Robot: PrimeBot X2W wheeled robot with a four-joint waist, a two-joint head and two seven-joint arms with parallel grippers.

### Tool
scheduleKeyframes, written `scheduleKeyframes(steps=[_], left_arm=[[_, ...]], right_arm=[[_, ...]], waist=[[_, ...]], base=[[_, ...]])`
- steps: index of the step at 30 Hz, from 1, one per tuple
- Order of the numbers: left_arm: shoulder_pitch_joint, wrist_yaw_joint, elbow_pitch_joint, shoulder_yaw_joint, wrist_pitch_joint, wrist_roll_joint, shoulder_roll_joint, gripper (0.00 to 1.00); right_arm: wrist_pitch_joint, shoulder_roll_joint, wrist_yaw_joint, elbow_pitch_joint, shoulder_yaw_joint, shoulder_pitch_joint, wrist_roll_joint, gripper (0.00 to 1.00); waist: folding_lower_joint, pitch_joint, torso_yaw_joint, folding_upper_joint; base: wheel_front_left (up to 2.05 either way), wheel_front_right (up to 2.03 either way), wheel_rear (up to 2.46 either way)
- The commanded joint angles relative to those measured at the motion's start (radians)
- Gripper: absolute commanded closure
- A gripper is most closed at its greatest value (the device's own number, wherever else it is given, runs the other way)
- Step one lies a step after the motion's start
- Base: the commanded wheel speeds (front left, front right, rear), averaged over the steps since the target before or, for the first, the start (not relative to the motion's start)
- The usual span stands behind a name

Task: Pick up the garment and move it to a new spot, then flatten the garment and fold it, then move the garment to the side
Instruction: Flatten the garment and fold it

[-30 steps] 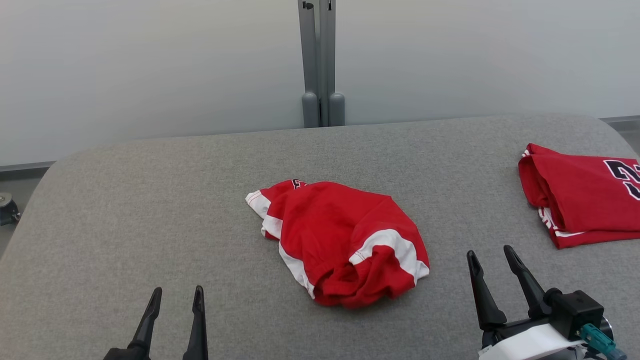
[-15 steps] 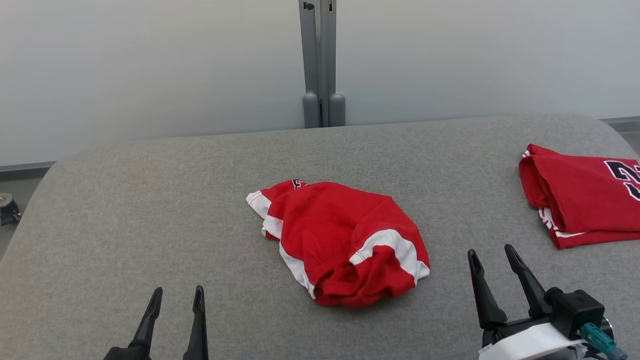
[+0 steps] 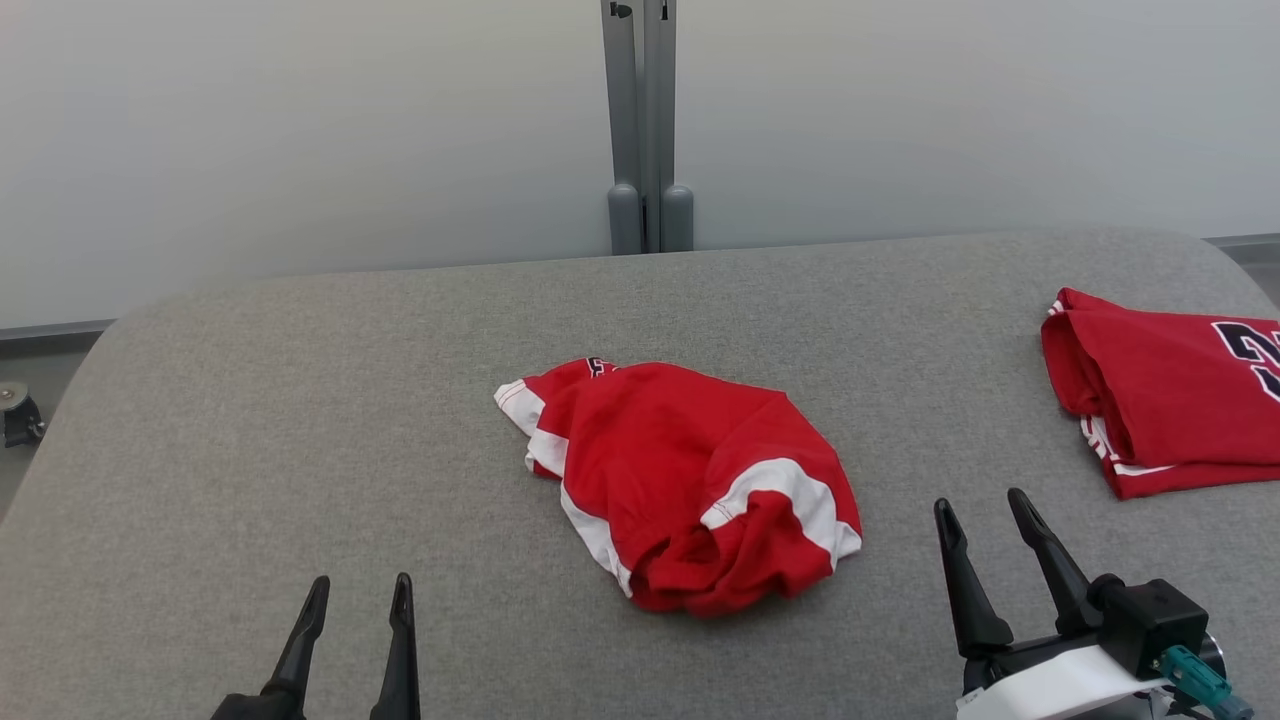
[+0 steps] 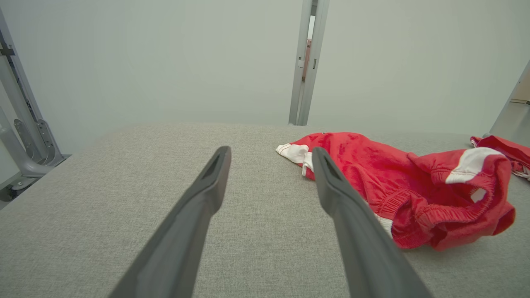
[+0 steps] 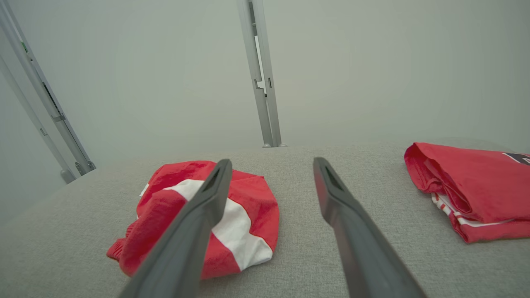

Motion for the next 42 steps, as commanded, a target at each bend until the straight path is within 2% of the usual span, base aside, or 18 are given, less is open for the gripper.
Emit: scheduleKeyframes(steps=[1,11,14,18,22,27,33,37,42], left_arm=[[-0.013,0.005,0.000,0.000,0.000,-0.004,0.000,0.00],[-0.021,0.000,0.009,-0.018,0.000,-0.006,0.000,0.00],[-0.033,-0.005,0.034,-0.056,0.000,-0.178,0.000,0.00],[-0.106,-0.018,0.083,-0.173,0.033,-0.399,0.000,0.00],[-0.191,-0.026,0.083,-0.274,0.105,-0.528,0.002,0.00],[-0.284,-0.030,0.092,-0.364,0.268,-0.677,0.002,0.00],[-0.353,-0.025,0.083,-0.389,0.450,-0.876,0.002,0.00],[-0.382,0.013,0.083,-0.404,0.548,-0.933,0.005,0.00],[-0.407,0.052,0.099,-0.407,0.581,-0.926,0.014,0.00]], right_arm=[[0.000,-0.001,-0.001,0.000,0.001,-0.012,0.000,0.00],[0.000,-0.004,-0.001,0.000,-0.001,-0.016,-0.003,0.00],[0.000,-0.006,-0.001,0.003,0.000,-0.016,-0.008,0.00],[0.000,-0.013,-0.001,0.002,0.004,-0.022,-0.013,0.00],[0.000,-0.020,-0.001,0.000,0.014,-0.036,-0.021,0.00],[0.000,-0.031,-0.001,-0.009,0.020,-0.052,-0.030,0.00],[0.000,-0.033,-0.001,-0.017,0.019,-0.082,-0.039,0.00],[0.000,-0.025,-0.001,-0.018,0.020,-0.099,-0.045,0.00],[0.000,-0.014,-0.001,-0.018,0.027,-0.114,-0.045,0.00]], waist=[[0.0000,0.000,-0.001,0.0000],[0.0000,0.011,-0.001,0.0000],[0.0000,0.020,0.001,0.0000],[0.0000,0.037,0.007,0.0000],[0.0000,0.064,0.006,0.0000],[0.0000,0.112,-0.005,0.0000],[0.0000,0.174,-0.034,0.0000],[0.0000,0.200,-0.054,0.0000],[0.0000,0.223,-0.080,0.0000]], base=[[0.00,0.00,0.00],[0.00,0.00,0.00],[0.00,0.00,0.00],[0.00,0.00,0.00],[0.00,0.00,0.00],[0.00,0.00,0.00],[0.00,0.00,0.00],[0.00,0.00,0.00],[0.00,0.00,0.00]])
